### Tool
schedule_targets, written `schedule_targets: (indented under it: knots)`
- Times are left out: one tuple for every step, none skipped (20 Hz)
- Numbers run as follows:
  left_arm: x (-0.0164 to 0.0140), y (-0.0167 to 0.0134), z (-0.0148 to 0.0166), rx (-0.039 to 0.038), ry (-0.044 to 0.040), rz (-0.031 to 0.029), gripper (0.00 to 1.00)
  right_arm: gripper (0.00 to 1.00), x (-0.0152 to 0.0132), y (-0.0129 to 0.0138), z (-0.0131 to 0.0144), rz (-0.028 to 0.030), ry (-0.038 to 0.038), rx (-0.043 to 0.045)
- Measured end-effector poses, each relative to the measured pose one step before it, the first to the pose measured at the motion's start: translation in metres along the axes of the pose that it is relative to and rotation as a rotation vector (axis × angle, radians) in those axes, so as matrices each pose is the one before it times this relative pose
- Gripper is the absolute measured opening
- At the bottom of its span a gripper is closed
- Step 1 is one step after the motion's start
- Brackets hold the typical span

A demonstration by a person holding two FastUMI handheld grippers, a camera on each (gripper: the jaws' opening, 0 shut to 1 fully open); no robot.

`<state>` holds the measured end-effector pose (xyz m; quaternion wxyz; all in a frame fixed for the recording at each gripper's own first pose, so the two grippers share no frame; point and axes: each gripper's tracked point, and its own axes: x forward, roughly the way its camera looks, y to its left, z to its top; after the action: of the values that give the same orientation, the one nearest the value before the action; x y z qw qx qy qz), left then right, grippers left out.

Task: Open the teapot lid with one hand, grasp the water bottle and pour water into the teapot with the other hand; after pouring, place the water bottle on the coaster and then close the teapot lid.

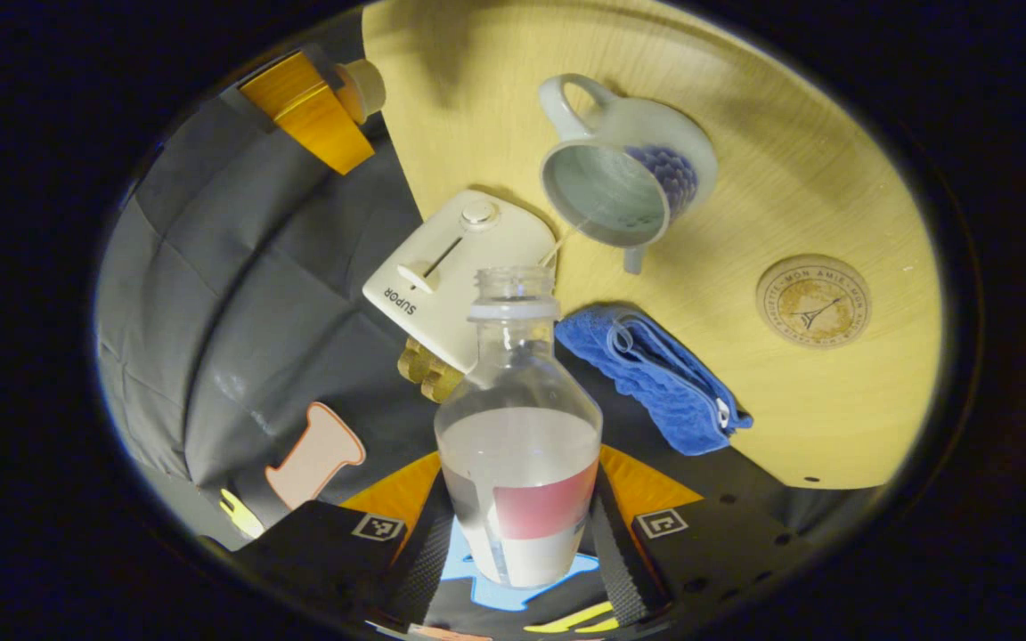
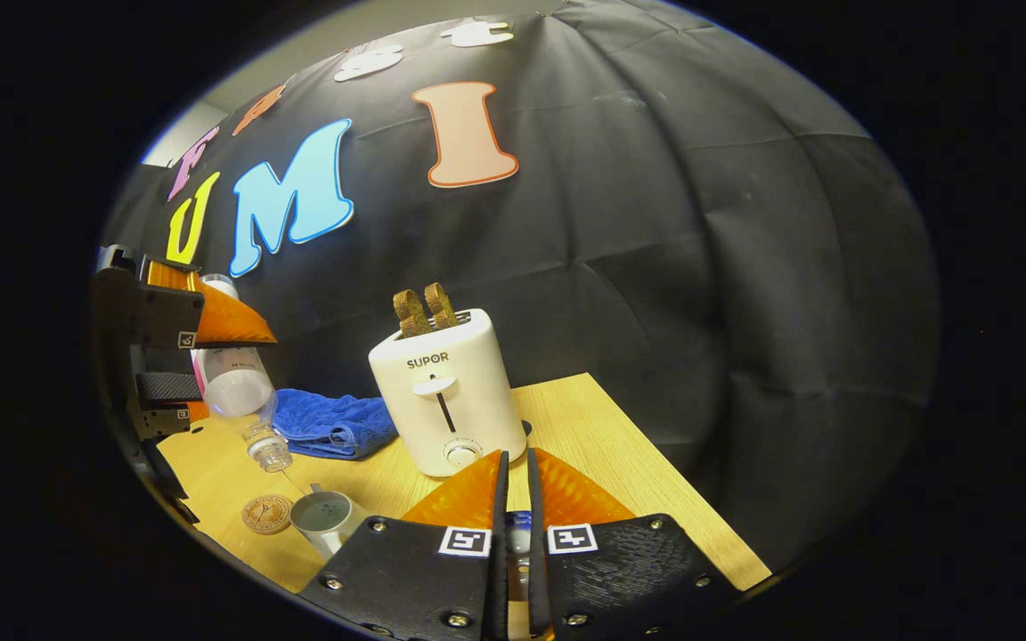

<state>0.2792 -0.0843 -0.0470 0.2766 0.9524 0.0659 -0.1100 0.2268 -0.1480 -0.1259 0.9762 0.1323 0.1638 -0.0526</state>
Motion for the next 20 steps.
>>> schedule_targets:
  knots:
    - [-0.0002,0.00036,-0.00126,-0.00858,0.00006,0.00252,0.84,0.09,-0.00091,-0.00005,0.00022,0.00023,-0.00165,-0.00117]
    - [0.00128,-0.00347,-0.00165,-0.021,0.00158,-0.00638,0.84,0.09,0.00015,-0.00027,0.00093,0.00075,-0.00195,0.00048]
    - [0.00074,-0.00494,-0.00185,-0.03469,0.00236,-0.01113,0.85,0.09,-0.00058,-0.00026,0.00105,0.00128,-0.00298,0.00184]
    - [-0.0002,-0.00711,-0.00273,-0.05192,0.00068,-0.0171,0.86,0.09,-0.00087,-0.00003,0.00198,0.0012,-0.0026,0.00354]
    - [-0.00101,-0.0097,-0.00157,-0.07254,-0.00198,-0.02348,0.85,0.09,-0.00069,-0.00047,0.00158,0.00006,-0.00279,0.00411]
    - [-0.00409,-0.01051,-0.00122,-0.08488,-0.00861,-0.02001,0.86,0.09,0.00007,-0.00024,-0.00033,0.00032,-0.00189,0.00402]
    - [-0.00269,-0.0088,-0.00057,-0.09034,-0.01187,-0.01668,0.86,0.09,0.00031,-0.00052,0.00016,0.00011,-0.00092,0.0019]
    - [-0.00026,-0.00929,-0.00282,-0.09285,-0.00421,-0.01506,0.86,0.09,0.00015,-0.00016,-0.00035,-0.00054,0.0004,-0.00095]
    - [-0.00013,-0.00941,-0.00335,-0.08995,-0.00536,-0.01115,0.86,0.09,0.00027,0.00083,-0.0006,-0.00011,0.00088,-0.00202]
    - [-0.0003,-0.00746,-0.00413,-0.08699,-0.00879,-0.00775,0.86,0.09,0.00012,0.00104,-0.00006,0.00164,0.00331,-0.00216]
    - [-0.00082,-0.00626,-0.005,-0.08546,-0.00574,-0.00362,0.86,0.09,-0.00023,0.0008,-0.00089,0.00148,0.00183,-0.00407]
    - [0.00581,-0.00415,-0.00202,-0.08462,-0.00893,-0.00623,0.86,0.09,0.00103,0.00186,-0.00155,0.0028,0.00364,-0.0056]
    - [0.0064,-0.00464,-0.00477,-0.08723,-0.01085,-0.00266,0.86,0.09,0.00079,0.00123,-0.00238,0.00295,0.00439,-0.00558]
    - [0.00456,-0.00586,-0.00303,-0.09058,-0.00945,0.00228,0.86,0.09,0.00067,0.00146,-0.00033,0.00281,0.00294,-0.00667]
    - [0.00396,-0.00549,-0.0018,-0.09594,-0.01512,0.00261,0.86,0.09,0.00014,0.00084,-0.00146,0.00251,0.00276,-0.00503]
    - [0.00311,-0.00372,0.00109,-0.09403,-0.02032,0.00829,0.86,0.09,0.00013,0.00133,0.00033,0.00347,0.00137,-0.00364]
    - [0.00543,-0.00376,0.00145,-0.09119,-0.01708,0.01667,0.86,0.09,-0.00026,0.00155,-0.00131,0.0035,-0.00019,-0.0035]
    - [0.0053,-0.00527,0.00076,-0.09005,-0.01961,0.02199,0.85,0.09,0.00025,0.00149,-0.00018,0.0029,0.00204,-0.00466]
    - [0.00623,-0.00823,0.00024,-0.08292,-0.01531,0.01148,0.85,0.09,-0.00094,0.0006,-0.00064,0.00133,0.00088,-0.00545]
    - [-0.00192,-0.00477,0.00298,-0.07311,-0.01854,0.01681,0.85,0.09,0.00088,0.00102,-0.00051,0.00156,0.00117,-0.00514]
